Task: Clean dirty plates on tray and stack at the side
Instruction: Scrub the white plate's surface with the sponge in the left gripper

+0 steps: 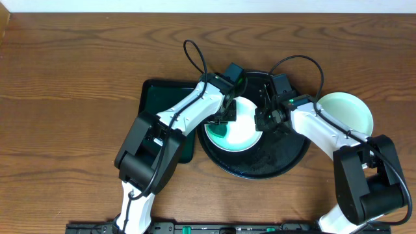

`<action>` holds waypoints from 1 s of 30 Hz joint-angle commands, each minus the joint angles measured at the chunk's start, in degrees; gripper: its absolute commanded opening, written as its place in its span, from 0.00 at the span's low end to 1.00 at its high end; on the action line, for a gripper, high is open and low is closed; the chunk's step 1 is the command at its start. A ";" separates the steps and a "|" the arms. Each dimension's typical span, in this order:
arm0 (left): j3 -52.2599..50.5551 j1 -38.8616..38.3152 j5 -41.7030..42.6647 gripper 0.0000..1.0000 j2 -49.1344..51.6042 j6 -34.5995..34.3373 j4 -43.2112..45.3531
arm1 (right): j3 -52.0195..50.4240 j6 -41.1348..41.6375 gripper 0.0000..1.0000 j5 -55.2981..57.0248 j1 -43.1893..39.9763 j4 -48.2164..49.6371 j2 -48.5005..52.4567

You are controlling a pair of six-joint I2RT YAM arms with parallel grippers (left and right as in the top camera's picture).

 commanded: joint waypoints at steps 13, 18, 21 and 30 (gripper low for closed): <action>-1.88 -1.53 3.08 0.07 5.11 -0.55 -0.63 | -0.26 -1.14 0.01 0.81 0.50 -0.02 -1.01; -1.88 -1.60 5.64 0.07 5.11 -0.50 -0.61 | -0.26 -1.14 0.01 0.81 0.50 -0.02 -1.01; -1.88 -1.57 9.33 0.07 5.11 0.28 -0.42 | -0.26 -1.14 0.01 0.81 0.50 -0.02 -1.01; -0.15 -0.83 26.27 0.07 3.54 6.84 0.00 | -0.26 -1.14 0.01 0.79 0.50 0.07 -1.01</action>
